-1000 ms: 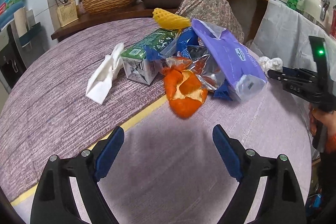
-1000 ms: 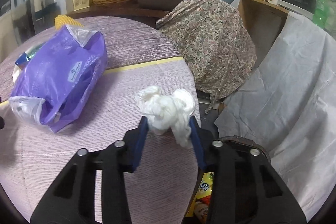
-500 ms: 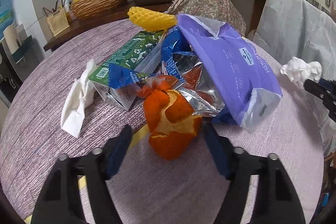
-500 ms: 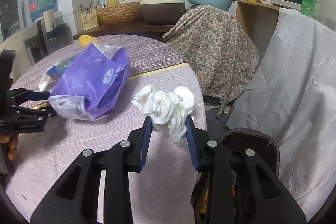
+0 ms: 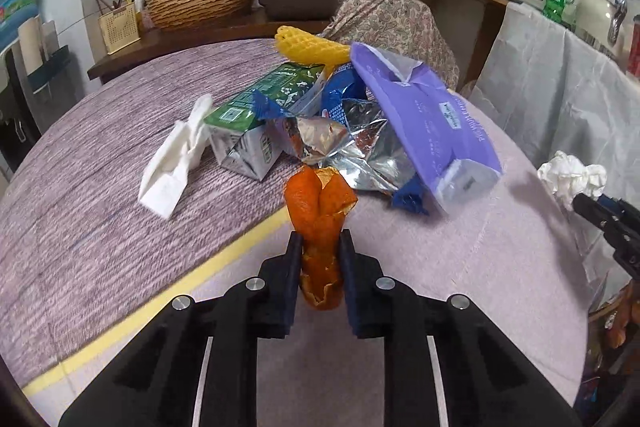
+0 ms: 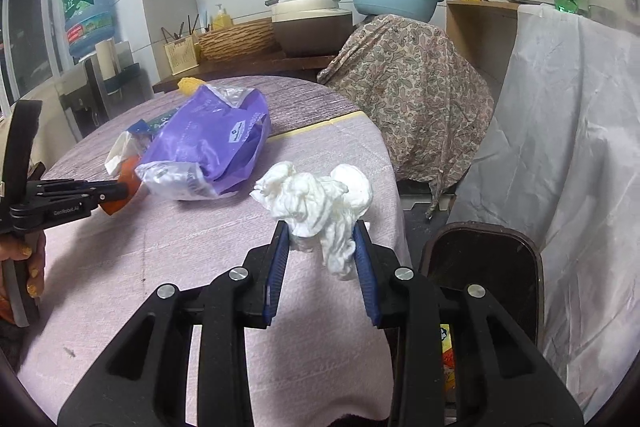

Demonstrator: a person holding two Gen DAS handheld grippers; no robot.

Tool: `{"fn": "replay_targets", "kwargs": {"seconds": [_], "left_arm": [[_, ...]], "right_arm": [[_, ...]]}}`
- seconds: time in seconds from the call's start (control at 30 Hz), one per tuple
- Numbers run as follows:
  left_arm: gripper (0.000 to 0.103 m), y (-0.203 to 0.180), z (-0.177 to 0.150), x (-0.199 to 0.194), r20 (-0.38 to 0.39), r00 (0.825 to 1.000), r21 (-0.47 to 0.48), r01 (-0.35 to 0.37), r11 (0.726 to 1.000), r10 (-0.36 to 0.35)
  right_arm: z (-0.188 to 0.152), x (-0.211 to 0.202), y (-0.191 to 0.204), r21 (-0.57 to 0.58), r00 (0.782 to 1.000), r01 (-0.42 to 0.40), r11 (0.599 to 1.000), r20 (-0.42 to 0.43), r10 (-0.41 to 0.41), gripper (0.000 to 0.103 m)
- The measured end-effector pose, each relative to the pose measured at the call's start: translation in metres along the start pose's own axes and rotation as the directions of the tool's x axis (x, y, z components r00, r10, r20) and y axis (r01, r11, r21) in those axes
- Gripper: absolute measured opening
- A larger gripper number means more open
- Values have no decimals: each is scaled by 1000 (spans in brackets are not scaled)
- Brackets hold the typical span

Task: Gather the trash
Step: 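Carry the tissue and peel to the bin and release both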

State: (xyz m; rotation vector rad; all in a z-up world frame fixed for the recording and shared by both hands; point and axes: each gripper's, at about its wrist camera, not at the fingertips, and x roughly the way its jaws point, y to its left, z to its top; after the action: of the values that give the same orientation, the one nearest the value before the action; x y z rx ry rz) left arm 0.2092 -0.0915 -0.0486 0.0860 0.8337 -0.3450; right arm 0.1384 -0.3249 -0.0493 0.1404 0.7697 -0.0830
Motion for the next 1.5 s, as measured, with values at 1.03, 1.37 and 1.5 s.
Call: {"fn": "replay_targets", "kwargs": {"seconds": [1.03, 1.37, 1.5], "left_arm": [[19, -255, -19, 1, -111, 903, 278, 429, 860, -414], [19, -317, -24, 71, -246, 909, 289, 401, 869, -338], [19, -333, -23, 99, -297, 907, 282, 383, 880, -300]], "right_arm": [[-128, 12, -174, 342, 961, 253, 905, -195, -196, 34], [-163, 50, -198, 381, 948, 277, 882, -259, -185, 54], [-167, 35, -203, 396, 945, 306, 866, -238, -225, 54]]}}
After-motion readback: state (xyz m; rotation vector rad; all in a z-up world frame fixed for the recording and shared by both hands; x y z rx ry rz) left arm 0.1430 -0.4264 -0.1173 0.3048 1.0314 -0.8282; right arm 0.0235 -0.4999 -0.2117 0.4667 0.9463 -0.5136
